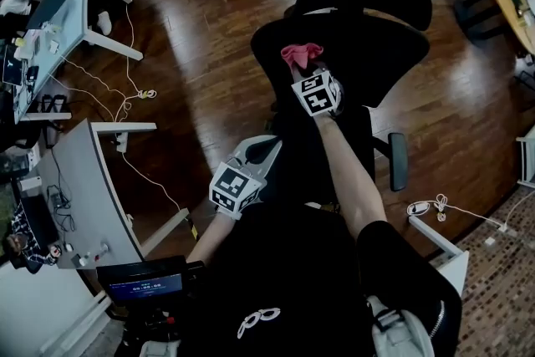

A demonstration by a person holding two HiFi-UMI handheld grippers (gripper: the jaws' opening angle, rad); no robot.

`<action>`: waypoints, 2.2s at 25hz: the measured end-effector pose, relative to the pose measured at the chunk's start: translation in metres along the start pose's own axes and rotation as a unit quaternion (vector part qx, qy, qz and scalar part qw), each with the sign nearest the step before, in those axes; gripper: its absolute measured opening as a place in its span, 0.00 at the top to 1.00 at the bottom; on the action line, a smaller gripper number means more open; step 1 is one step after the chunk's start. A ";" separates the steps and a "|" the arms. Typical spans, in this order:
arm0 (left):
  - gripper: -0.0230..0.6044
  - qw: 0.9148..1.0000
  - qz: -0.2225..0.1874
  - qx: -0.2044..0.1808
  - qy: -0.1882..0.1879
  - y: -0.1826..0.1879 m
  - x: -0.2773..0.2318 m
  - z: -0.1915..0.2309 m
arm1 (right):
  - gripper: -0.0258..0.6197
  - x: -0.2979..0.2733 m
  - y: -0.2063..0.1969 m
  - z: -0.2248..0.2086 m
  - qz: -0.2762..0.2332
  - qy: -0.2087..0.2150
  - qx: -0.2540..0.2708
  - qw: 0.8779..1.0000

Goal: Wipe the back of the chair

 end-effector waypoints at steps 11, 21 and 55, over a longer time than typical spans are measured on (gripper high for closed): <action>0.98 1.000 0.004 0.000 0.016 -0.005 0.012 0.005 | 0.88 -0.034 0.011 0.063 0.004 0.077 0.042 0.996; 0.98 1.000 0.005 0.001 -0.007 0.007 -0.005 -0.004 | 0.88 -0.002 -0.028 -0.010 0.034 0.016 0.006 0.999; 0.98 0.999 0.032 -0.008 -0.035 0.010 -0.043 -0.039 | 0.88 0.101 -0.162 -0.185 0.118 -0.164 -0.142 0.969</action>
Point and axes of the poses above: the fingertips, and each gripper's own axes: x backward along the fingers, z to its left, y out of its top, the point moved 10 cm from there along x, backward along the fingers, and after that the axes turned 5 degrees about -z, right-handed, at the moved point
